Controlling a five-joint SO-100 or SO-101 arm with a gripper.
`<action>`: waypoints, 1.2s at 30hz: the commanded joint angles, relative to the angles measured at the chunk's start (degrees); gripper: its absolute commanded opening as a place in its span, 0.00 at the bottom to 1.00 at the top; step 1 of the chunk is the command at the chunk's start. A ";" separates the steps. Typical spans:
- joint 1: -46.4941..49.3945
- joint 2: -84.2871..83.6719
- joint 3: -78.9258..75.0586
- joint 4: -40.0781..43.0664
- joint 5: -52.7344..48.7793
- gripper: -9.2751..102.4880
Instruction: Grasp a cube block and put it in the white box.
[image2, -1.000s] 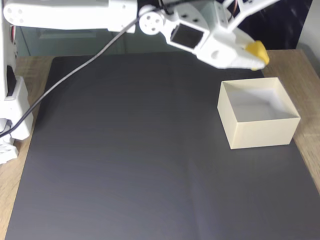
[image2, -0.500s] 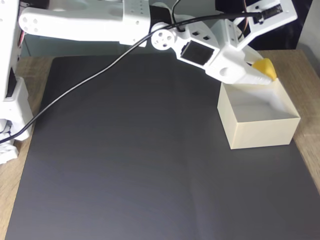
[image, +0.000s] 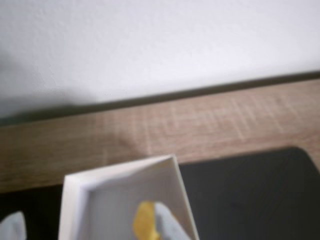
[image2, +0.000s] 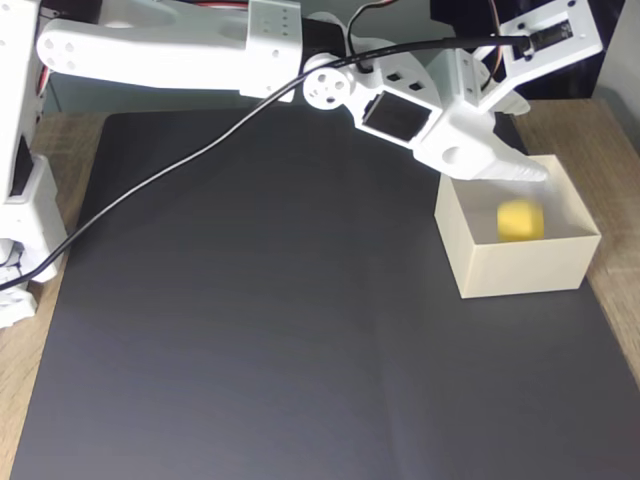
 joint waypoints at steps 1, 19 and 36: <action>0.44 0.88 -3.34 0.09 0.26 0.38; -6.06 13.36 4.48 10.81 -0.97 0.08; -9.32 60.64 50.01 11.16 -1.49 0.08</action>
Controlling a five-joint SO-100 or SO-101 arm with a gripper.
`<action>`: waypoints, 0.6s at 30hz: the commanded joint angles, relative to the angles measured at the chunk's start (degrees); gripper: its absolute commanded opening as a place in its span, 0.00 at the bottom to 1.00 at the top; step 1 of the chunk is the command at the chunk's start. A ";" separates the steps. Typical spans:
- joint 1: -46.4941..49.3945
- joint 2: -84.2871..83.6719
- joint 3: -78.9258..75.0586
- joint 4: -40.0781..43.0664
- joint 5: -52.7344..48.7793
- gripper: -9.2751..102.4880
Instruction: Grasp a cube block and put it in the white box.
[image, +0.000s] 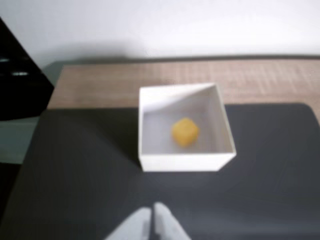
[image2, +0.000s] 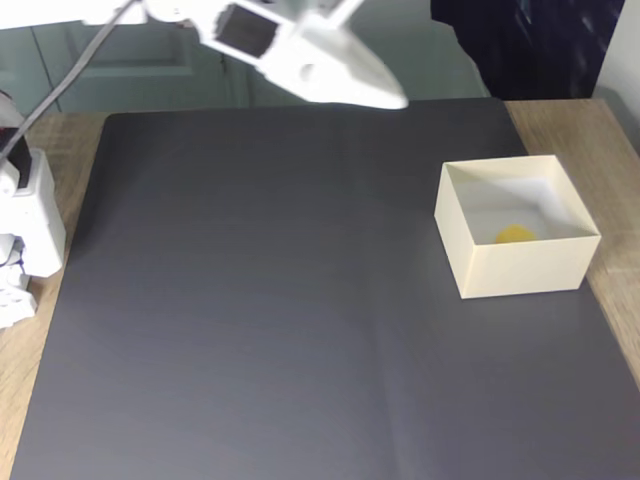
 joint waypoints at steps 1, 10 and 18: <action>0.00 12.30 8.44 0.09 -0.09 0.08; -0.09 37.44 28.56 5.71 0.35 0.08; 0.62 54.23 39.37 12.48 0.53 0.08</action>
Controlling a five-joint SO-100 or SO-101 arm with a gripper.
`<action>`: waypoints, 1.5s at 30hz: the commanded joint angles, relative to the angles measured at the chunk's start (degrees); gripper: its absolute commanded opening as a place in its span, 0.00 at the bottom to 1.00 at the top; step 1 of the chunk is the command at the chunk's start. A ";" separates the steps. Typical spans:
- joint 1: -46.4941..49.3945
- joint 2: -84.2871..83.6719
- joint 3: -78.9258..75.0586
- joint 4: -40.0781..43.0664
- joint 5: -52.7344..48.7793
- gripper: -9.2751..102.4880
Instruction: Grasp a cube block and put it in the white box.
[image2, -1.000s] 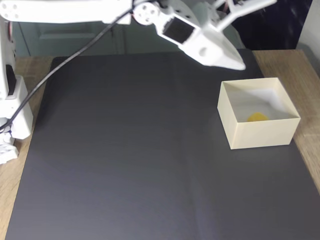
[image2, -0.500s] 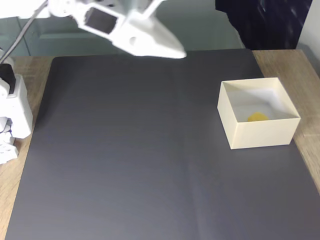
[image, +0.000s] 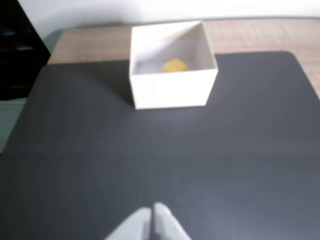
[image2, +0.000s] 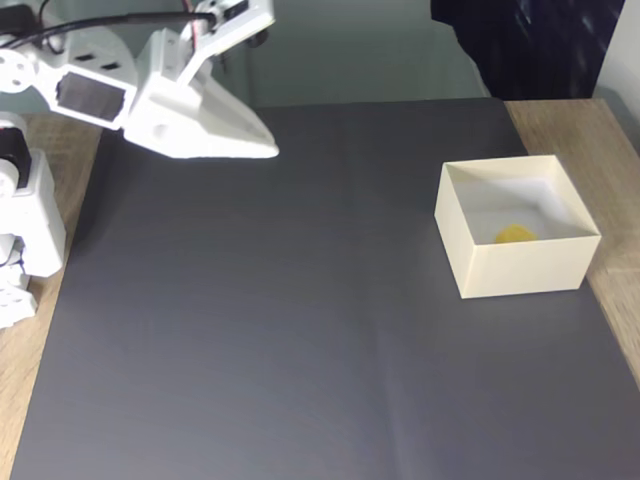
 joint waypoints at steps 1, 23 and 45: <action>0.53 6.42 1.76 2.46 0.35 0.08; 0.88 21.01 10.46 19.86 -0.44 0.08; -1.32 21.09 17.40 36.12 -7.03 0.08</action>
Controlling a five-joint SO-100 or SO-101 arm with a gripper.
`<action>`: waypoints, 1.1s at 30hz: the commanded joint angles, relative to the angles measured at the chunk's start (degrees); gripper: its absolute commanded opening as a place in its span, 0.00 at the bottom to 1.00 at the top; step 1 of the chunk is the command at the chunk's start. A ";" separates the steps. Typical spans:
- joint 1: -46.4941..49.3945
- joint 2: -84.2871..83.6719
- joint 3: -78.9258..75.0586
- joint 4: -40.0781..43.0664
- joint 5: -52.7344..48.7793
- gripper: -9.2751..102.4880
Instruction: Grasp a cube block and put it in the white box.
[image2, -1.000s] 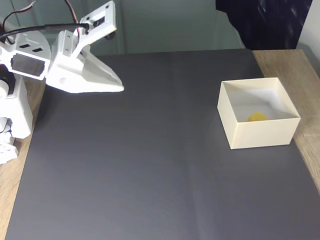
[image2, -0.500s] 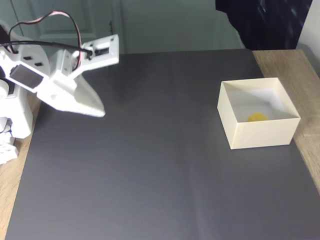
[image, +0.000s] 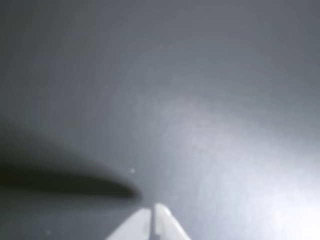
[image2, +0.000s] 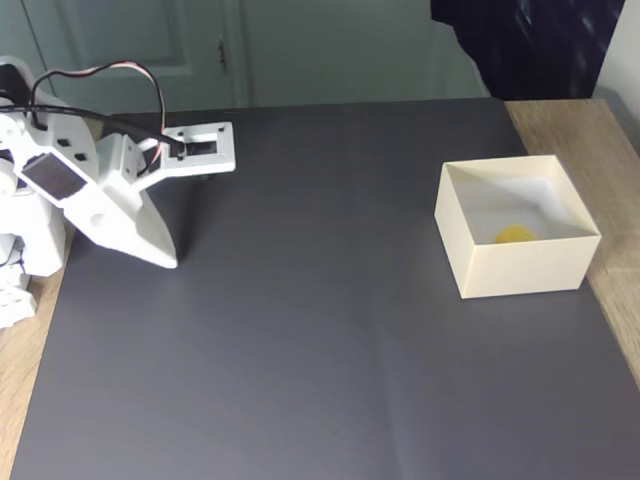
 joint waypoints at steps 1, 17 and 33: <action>-0.62 0.35 0.18 0.44 -0.88 0.08; 1.32 0.35 1.32 2.72 -3.52 0.08; 2.99 0.44 1.41 2.72 -3.34 0.09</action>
